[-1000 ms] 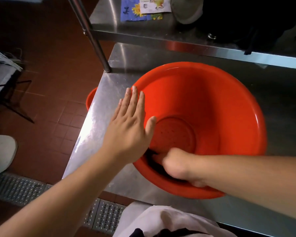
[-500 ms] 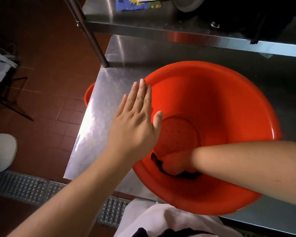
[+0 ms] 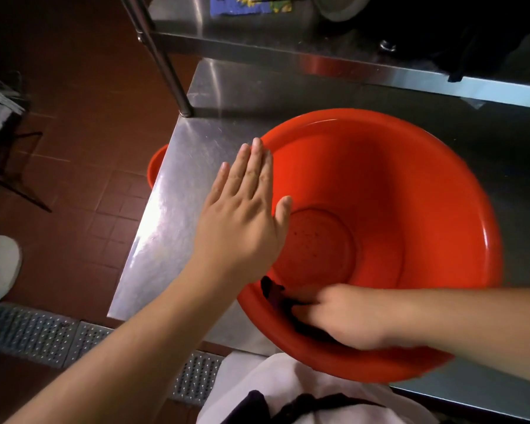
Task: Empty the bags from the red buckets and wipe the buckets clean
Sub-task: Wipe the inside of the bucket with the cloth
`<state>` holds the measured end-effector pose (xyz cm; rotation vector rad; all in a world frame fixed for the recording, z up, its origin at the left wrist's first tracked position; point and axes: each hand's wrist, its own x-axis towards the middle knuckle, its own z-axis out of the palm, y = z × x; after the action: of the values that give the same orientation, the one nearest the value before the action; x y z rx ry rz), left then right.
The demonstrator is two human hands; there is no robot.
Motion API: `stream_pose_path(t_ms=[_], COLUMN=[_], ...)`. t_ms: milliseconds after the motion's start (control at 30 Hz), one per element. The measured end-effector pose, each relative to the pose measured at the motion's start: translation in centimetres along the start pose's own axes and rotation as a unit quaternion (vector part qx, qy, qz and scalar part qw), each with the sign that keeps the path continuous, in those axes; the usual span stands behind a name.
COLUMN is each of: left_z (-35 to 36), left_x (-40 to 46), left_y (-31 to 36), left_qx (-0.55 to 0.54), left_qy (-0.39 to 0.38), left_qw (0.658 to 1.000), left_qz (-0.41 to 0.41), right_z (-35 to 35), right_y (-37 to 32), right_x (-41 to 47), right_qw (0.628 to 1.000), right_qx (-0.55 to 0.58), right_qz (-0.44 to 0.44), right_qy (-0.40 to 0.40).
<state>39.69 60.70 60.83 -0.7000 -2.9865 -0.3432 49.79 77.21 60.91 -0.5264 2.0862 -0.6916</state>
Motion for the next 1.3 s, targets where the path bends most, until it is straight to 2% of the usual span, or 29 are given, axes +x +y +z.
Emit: stream_pose_path(t_ms=[33,67,167,233,267,300,333,400,467,600,733,967,1100,1200,1300], left_z=[0.1,0.4,0.7,1.0,1.1,1.1,1.1,1.2,1.2,1.1,0.9,0.2,-0.2,-1.0,-2.3], left_x=[0.0,0.0,0.0,0.0,0.0,-0.1,-0.1,-0.2,-0.2,0.0,0.2,3.7,6.0,6.2,4.7], left_y=[-0.1,-0.2,-0.1,-0.3,-0.4,-0.4,-0.5,-0.6,-0.6,-0.4,-0.5,-2.5,-3.2,-3.0,-2.2], left_qx=[-0.006,-0.005,-0.005,0.003,0.006,0.008,0.010,0.008,0.010,0.018,0.006,0.020,0.045,0.057,0.024], left_qy=[-0.007,-0.008,-0.001,0.000,0.002,0.002,0.006,0.013,0.014,0.004,0.007,-0.027,-0.056,-0.060,-0.036], left_qw=[1.000,1.000,1.000,1.000,1.000,1.000,1.000,1.000,1.000,1.000,1.000,0.990,0.979,0.978,0.990], left_qz=[0.003,0.000,0.004,0.008,0.008,0.010,0.011,0.014,0.016,0.014,0.020,0.136,0.191,0.190,0.136], right_z=[-0.5,-1.0,-2.0,-1.9,-2.3,-2.3,-2.2,-1.3,-0.2,1.5,2.4,3.7,4.0,4.2,4.3], right_y=[-0.1,0.0,0.1,0.9,1.1,1.3,1.7,3.1,4.8,7.7,8.7,8.1,7.2,7.0,6.5], right_x=[-1.7,-3.4,-7.0,-7.1,-6.4,-5.5,-4.3,-1.0,2.7,8.1,10.7,13.2,14.2,14.0,13.6], right_qw=[0.999,0.999,0.998,0.996,0.993,0.988,0.973,0.942,0.924,0.919,0.927,0.945,0.954,0.954,0.955], right_qx=[-0.010,-0.024,-0.021,-0.023,-0.054,-0.067,-0.122,-0.161,-0.183,-0.152,-0.144,-0.050,-0.002,0.020,0.029], right_qz=[-0.031,-0.040,-0.064,-0.051,-0.037,0.020,0.055,0.128,0.139,0.222,0.254,0.246,0.249,0.257,0.257], right_qy=[0.002,-0.017,-0.005,-0.062,-0.099,-0.135,-0.190,-0.263,-0.306,-0.287,-0.238,-0.210,-0.168,-0.152,-0.143])
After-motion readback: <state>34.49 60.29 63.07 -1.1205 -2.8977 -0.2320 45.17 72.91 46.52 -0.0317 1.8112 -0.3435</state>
